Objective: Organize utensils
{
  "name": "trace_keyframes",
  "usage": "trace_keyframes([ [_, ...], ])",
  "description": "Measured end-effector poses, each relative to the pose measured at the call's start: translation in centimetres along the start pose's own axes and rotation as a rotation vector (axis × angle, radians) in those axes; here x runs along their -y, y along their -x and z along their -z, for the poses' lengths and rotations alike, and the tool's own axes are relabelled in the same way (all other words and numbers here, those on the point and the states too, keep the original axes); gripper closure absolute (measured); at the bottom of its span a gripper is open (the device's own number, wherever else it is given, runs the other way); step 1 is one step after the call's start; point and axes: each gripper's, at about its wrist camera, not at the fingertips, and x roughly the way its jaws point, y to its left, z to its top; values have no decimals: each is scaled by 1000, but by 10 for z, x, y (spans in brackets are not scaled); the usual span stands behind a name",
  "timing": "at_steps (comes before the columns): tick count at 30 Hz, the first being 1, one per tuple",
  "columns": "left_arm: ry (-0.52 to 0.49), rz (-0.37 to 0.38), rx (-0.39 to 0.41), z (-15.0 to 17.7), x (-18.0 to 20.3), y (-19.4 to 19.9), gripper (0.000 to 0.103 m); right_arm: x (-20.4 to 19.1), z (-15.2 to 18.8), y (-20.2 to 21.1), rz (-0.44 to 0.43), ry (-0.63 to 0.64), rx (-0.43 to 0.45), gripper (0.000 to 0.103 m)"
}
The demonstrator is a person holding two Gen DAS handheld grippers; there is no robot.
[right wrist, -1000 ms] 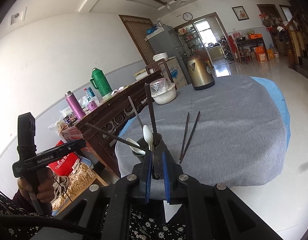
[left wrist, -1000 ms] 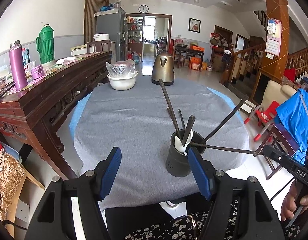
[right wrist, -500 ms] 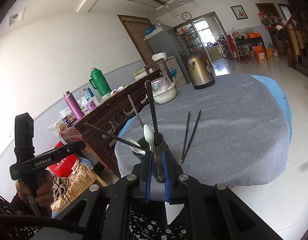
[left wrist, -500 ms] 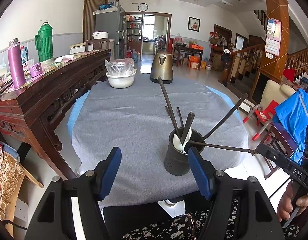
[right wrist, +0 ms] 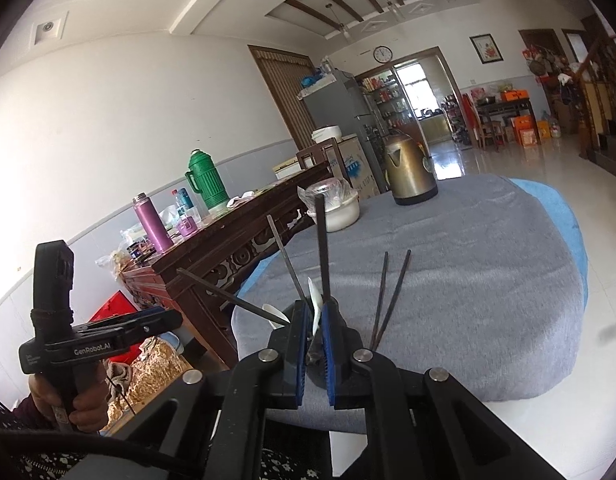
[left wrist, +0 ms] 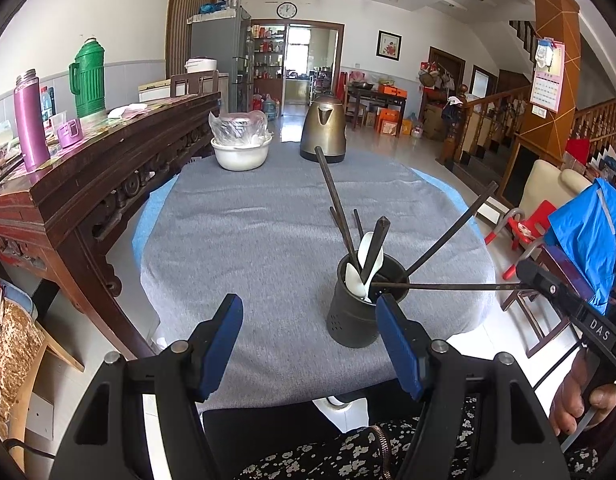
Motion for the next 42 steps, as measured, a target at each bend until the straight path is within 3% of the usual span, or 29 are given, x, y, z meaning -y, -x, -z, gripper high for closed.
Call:
trace_keyframes([
  [16, 27, 2, 5, 3, -7, 5, 33, -30, -46, -39, 3, 107, 77, 95],
  [23, 37, 2, 4, 3, -9, 6, 33, -39, -50, -68, 36, 137, 46, 95],
  [30, 44, 3, 7, 2, -12, 6, 33, -34, -55, -40, 22, 100, 103, 94],
  [32, 43, 6, 7, 2, -12, 6, 33, -27, -59, -23, 32, 87, 140, 91],
  [35, 40, 7, 7, 1, -12, 5, 33, -13, -63, 0, 69, 55, 190, 71],
  [37, 41, 8, 6, 1, -11, 5, 33, -2, -64, 13, 107, 24, 219, 34],
  [39, 43, 7, 0, 1, -12, 4, 33, 8, -62, 27, 141, -4, 267, 34],
  [42, 46, 1, -4, 0, -12, 3, 33, 22, -60, 35, 190, -33, 260, 34],
])
